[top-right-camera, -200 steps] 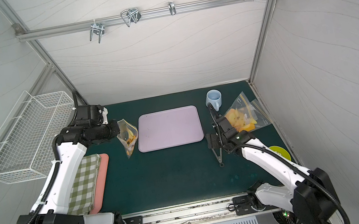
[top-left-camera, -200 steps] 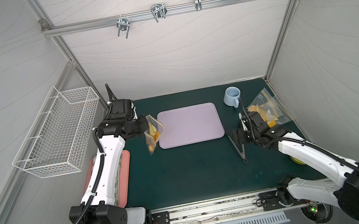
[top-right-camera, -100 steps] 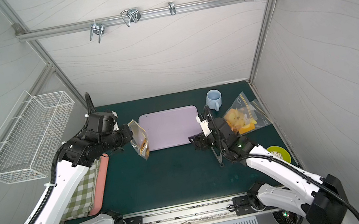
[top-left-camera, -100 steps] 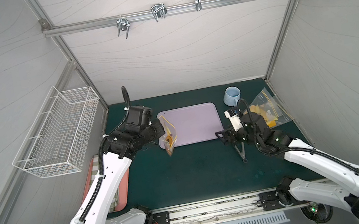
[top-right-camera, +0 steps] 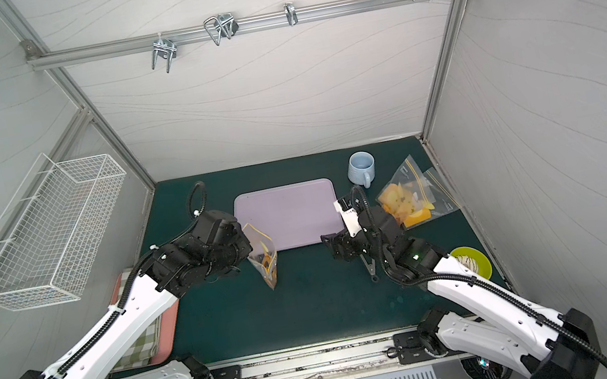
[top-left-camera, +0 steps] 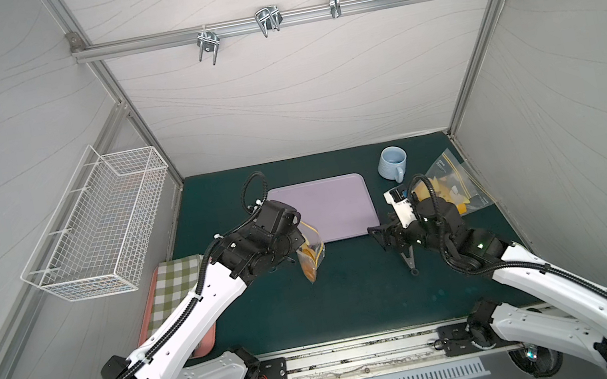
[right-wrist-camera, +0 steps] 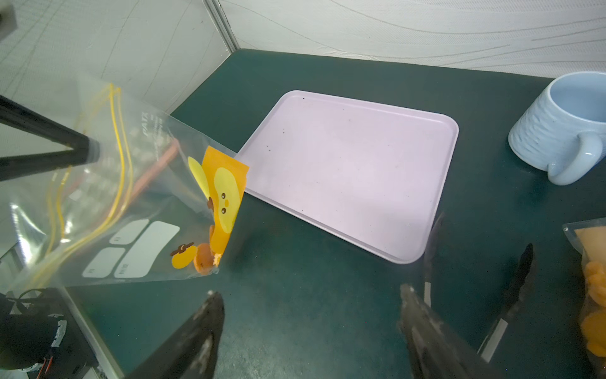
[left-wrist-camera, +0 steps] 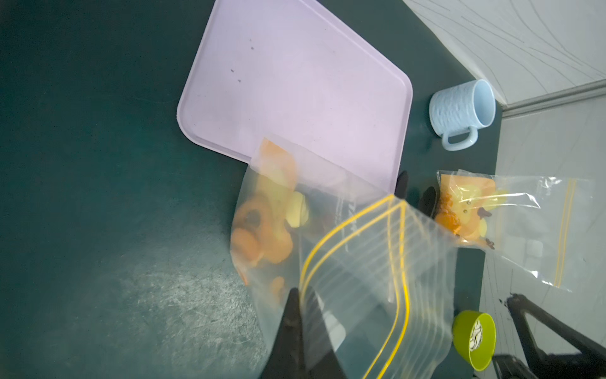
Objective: Put the cookies into a resealable bag to prevent moisture
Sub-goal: Close the ziploc bag at the center of the board.
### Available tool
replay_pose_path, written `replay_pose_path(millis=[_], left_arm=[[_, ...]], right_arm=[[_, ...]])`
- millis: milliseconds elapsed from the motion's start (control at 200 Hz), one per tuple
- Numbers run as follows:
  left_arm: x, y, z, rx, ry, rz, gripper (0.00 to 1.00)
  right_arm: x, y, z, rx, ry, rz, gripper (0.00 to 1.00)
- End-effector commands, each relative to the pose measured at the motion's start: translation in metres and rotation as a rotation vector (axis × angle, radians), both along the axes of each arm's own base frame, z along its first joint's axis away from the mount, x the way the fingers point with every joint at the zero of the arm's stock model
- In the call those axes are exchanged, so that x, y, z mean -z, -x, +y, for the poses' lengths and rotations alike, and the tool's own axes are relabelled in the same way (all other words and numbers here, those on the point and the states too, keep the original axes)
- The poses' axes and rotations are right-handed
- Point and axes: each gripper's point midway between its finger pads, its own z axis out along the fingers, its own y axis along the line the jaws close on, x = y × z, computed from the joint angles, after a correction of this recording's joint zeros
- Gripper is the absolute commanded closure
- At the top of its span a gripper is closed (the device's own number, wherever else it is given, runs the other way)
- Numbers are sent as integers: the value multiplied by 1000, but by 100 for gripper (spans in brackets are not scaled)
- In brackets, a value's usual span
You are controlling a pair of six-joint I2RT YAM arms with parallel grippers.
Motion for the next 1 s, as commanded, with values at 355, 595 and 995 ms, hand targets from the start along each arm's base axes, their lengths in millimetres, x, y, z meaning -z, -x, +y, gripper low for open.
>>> replay_pose_path(millis=[355, 595, 995], left_arm=[[10, -59, -49, -51, 89, -28, 100], [19, -64, -51, -58, 95, -5, 100], [19, -64, -48, -50, 98, 2, 100]], right_arm=[[6, 51, 19, -105, -25, -151, 16], [17, 69, 70, -141, -114, -81, 23], [36, 49, 126, -80, -137, -8, 48]])
